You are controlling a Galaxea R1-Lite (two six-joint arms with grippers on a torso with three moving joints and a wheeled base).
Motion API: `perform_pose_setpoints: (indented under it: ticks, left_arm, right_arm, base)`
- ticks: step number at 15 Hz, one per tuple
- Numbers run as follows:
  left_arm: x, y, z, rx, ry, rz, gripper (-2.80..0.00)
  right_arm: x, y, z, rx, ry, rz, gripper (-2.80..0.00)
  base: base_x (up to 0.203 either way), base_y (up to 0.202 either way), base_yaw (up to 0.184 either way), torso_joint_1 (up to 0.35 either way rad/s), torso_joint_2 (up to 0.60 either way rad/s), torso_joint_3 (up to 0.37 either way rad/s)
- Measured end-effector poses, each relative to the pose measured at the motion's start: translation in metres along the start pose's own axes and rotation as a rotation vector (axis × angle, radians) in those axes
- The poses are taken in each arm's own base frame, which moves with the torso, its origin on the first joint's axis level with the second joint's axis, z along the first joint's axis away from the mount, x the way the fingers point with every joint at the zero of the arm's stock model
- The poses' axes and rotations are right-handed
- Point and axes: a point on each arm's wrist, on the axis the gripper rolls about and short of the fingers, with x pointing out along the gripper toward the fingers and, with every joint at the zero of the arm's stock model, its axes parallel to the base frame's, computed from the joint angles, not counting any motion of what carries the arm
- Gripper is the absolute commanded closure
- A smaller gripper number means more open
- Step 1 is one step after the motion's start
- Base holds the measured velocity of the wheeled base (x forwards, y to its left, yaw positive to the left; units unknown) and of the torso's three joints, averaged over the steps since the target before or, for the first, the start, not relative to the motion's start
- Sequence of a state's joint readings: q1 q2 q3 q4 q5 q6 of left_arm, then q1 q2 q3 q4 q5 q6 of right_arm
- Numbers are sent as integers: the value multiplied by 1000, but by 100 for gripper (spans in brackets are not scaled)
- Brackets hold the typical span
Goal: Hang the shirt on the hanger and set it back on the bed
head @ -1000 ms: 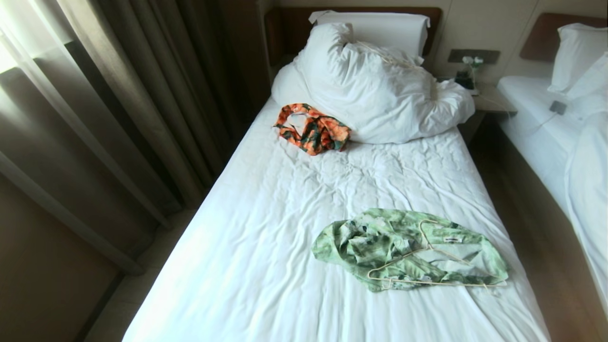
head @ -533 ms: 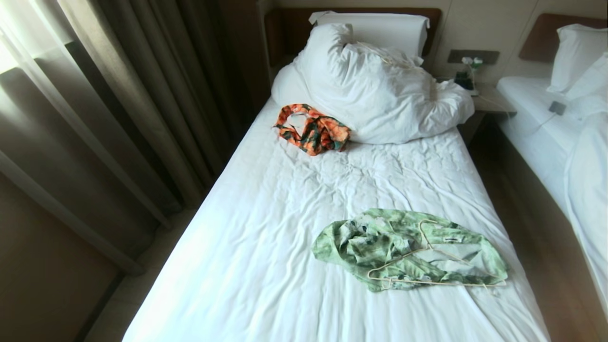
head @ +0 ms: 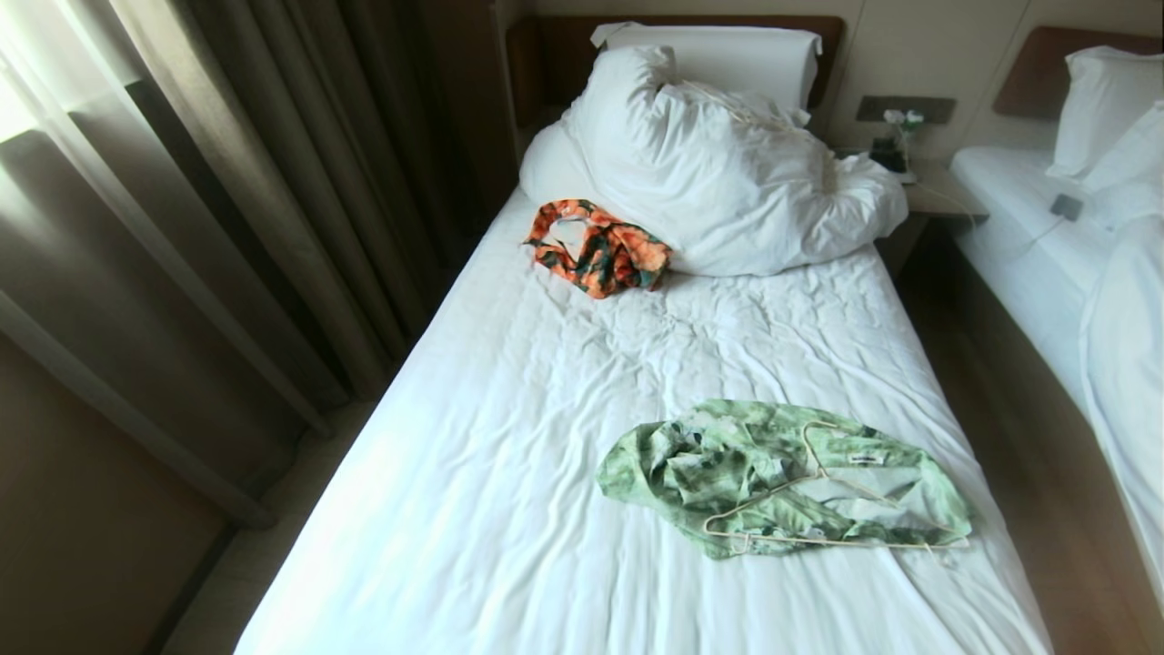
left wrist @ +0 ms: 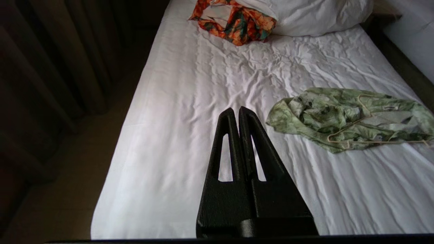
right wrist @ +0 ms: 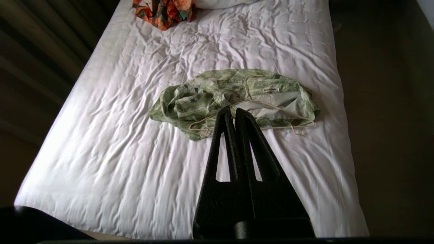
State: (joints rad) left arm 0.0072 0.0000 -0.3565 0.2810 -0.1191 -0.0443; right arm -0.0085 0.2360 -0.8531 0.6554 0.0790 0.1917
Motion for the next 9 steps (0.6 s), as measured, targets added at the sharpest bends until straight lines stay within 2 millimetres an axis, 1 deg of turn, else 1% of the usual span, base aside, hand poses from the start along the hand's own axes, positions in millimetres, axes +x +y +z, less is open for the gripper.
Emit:
perform_pose_setpoints:
  ticks: [3,5,9]
  left_arm:
    - [13,3,-22,42,39,16,0]
    - [18,4,-32,89,47,34,0]
    - [26,7,-52,186,83,80,0]
  right_arm:
    - [15,-9,-42,-38,-50,15,0]
    - [28,-16,-66,-47,-94,7,0]
    - [49,-24,-97,-63,-163,-15,0]
  base:
    - [0,0,0,0,0,0]
    - [0,0,0,0,0,0]
    - [0,0,0,0,0,0]
